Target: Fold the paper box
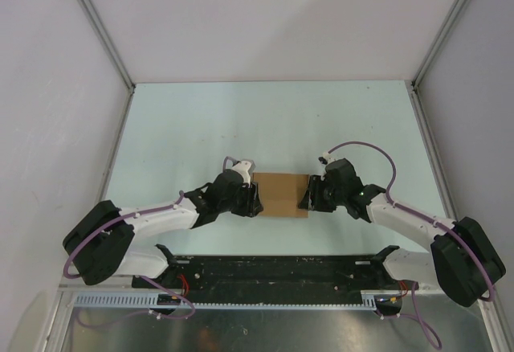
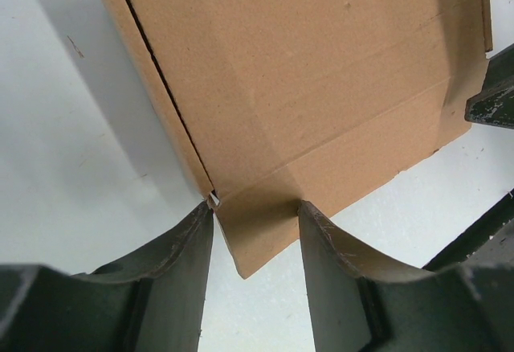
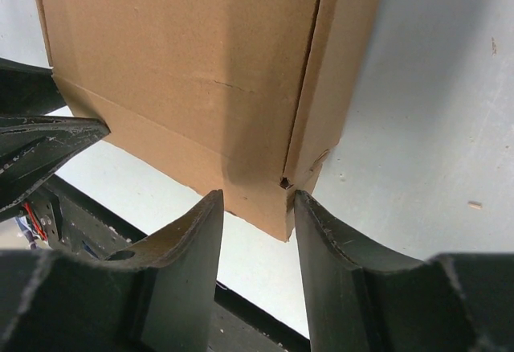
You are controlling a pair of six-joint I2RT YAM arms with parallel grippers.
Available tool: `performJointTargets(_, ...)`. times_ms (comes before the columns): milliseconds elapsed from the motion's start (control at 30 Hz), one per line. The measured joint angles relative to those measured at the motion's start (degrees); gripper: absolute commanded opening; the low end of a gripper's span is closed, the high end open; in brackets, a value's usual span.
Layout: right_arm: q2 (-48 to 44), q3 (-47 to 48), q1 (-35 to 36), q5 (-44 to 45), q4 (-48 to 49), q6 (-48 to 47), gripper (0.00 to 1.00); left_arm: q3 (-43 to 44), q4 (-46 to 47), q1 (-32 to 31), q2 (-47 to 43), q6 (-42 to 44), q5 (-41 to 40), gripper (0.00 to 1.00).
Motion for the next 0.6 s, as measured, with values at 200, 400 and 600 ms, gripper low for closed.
performJointTargets(200,0.46,0.0,-0.04,0.0,0.26,0.07,0.44,0.0,-0.07,0.0,0.0,0.0,-0.02,0.5)
performJointTargets(400,0.98,0.0,-0.15,-0.22,0.57,0.22,0.44,0.0,-0.35,0.0,0.0,0.02,-0.02,0.5)
performJointTargets(600,1.11,0.0,-0.15,-0.07,0.68,-0.09,0.5,0.0,-0.35,0.0,1.14,0.07,0.37,0.49)
